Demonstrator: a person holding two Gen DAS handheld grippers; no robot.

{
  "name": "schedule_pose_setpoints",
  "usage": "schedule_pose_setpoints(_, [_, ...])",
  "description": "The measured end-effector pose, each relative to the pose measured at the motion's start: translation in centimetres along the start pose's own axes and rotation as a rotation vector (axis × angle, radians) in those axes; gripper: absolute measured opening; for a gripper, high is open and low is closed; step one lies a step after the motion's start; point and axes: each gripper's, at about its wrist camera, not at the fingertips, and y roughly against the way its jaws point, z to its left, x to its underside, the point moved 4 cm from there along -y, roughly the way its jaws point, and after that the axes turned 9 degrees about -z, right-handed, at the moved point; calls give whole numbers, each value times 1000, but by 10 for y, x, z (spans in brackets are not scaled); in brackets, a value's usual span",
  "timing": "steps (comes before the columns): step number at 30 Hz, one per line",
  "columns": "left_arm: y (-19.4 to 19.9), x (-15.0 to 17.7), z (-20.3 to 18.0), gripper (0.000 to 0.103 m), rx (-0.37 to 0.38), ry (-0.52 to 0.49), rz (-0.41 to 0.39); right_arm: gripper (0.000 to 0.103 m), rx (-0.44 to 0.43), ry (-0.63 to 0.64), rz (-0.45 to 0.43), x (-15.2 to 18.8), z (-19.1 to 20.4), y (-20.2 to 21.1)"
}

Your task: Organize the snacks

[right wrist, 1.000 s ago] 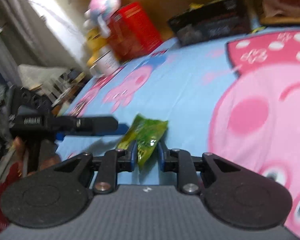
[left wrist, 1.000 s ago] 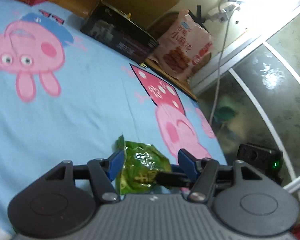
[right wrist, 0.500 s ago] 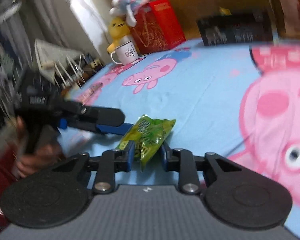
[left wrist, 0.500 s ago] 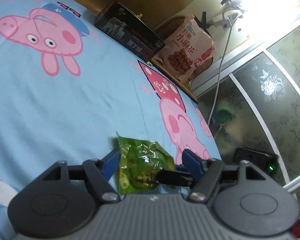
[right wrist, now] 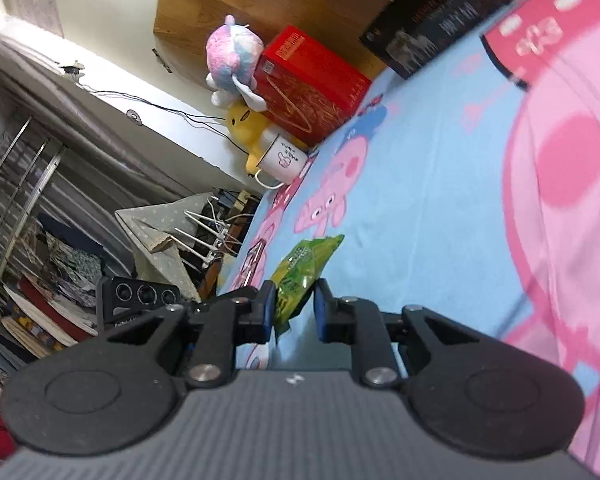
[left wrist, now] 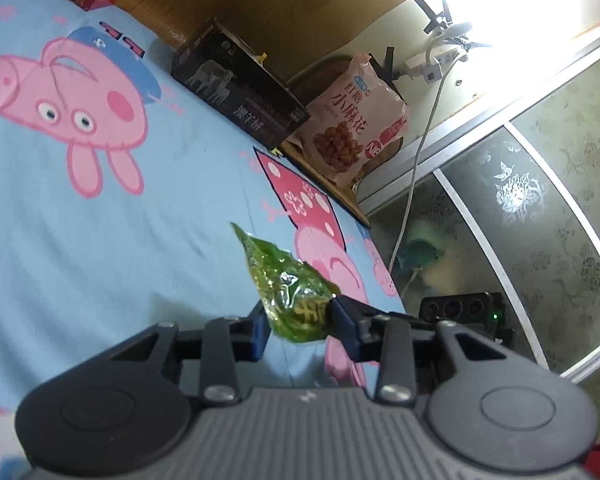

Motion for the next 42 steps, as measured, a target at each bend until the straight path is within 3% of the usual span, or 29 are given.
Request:
schedule_pose_setpoints(6, [-24,-47,-8,35,-25,-94,4,23,50,106,5,-35,5,-16])
schedule_pose_setpoints(13, [-80,-133,-27,36,-76,-289,-43,23,126,252,-47,-114,5,-45])
schedule_pose_setpoints(19, [-147,-214,-4,36,-152,-318,-99,23,238,352,-86,-199,-10,-95])
schedule_pose_setpoints(23, [-180,-243,17,36,-240,-337,-129,23,313,411,-84,-234,-29,-134])
schedule_pose_setpoints(27, [-198,-249,34,40,-353,-382,-159,27,383,498,-92,-244,-47,-165])
schedule_pose_setpoints(31, [-193,-244,37,43,-389,-402,-207,36,451,585,-137,-239,-51,-173])
schedule_pose_setpoints(34, [-172,-234,30,44,-381,-401,-257,45,451,599,-223,-229,-43,-153])
schedule_pose_setpoints(42, [-134,-160,-13,54,-388,-463,-256,46,432,548,-338,-153,-15,-73])
